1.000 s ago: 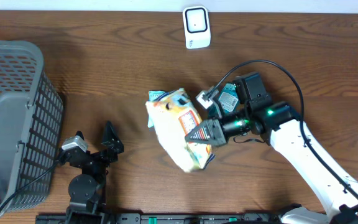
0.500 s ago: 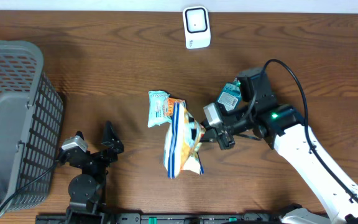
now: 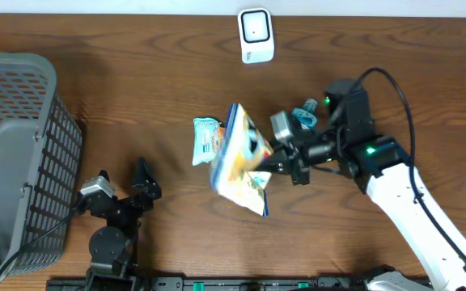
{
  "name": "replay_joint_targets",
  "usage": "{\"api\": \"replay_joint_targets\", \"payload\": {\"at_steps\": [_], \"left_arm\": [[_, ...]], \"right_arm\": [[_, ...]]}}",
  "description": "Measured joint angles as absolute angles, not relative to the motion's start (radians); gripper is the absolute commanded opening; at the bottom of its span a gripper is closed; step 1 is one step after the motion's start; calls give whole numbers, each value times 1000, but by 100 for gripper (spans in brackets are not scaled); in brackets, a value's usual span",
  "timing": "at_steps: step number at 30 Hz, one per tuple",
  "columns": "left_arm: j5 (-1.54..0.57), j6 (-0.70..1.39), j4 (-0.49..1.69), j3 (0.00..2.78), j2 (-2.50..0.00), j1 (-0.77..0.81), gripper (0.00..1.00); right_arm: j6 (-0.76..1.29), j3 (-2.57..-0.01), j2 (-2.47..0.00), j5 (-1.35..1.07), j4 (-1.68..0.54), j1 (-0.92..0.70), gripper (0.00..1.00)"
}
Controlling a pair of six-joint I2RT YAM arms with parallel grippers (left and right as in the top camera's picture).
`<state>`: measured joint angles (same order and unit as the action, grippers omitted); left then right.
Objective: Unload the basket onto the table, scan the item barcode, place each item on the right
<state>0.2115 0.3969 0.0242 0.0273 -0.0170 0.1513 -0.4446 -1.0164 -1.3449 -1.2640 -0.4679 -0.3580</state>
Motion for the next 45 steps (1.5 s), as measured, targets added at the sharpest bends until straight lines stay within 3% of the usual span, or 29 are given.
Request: {"api": "replay_joint_targets", "payload": {"at_steps": [4, 7, 8, 10, 11, 13, 15, 19, 20, 23, 24, 31, 39, 45], "left_arm": [[211, 397, 26, 28, -17, 151, 98], [211, 397, 26, 28, -17, 151, 98], [211, 397, 26, 28, -17, 151, 98], [211, 397, 26, 28, -17, 151, 98], [211, 397, 26, 28, -17, 151, 98], [211, 397, 26, 28, -17, 151, 98], [211, 397, 26, 28, -17, 151, 98], [211, 397, 26, 28, -17, 151, 98], [211, 397, 26, 28, -17, 151, 98], [211, 397, 26, 28, -17, 151, 98], [211, 397, 26, 28, -17, 151, 98], [211, 397, 26, 28, -17, 151, 98], [211, 397, 26, 28, -17, 151, 98], [211, 397, 26, 28, -17, 151, 98]], "right_arm": [[-117, -1013, -1350, -822, -680, -358, 1], [46, -994, -1369, -595, -708, -374, 1], [80, -982, -1378, -545, -693, -385, 8], [134, -950, -1400, -475, -646, -408, 45], [156, -931, -1415, -451, -610, -418, 88], [185, -907, -1440, -421, -567, -432, 99], [210, -896, -1467, -403, -554, -434, 99], [237, -891, -1486, -387, -538, -434, 97], [239, -891, -1486, -388, -531, -434, 82], [253, -891, -1486, -408, -498, -434, 17], [255, -891, -1486, -429, -478, -434, 1], [321, -891, -1486, -536, -352, -434, 1], [417, -891, -1589, -258, -330, -466, 1], [490, -915, -1789, -315, -274, -500, 1]]}}
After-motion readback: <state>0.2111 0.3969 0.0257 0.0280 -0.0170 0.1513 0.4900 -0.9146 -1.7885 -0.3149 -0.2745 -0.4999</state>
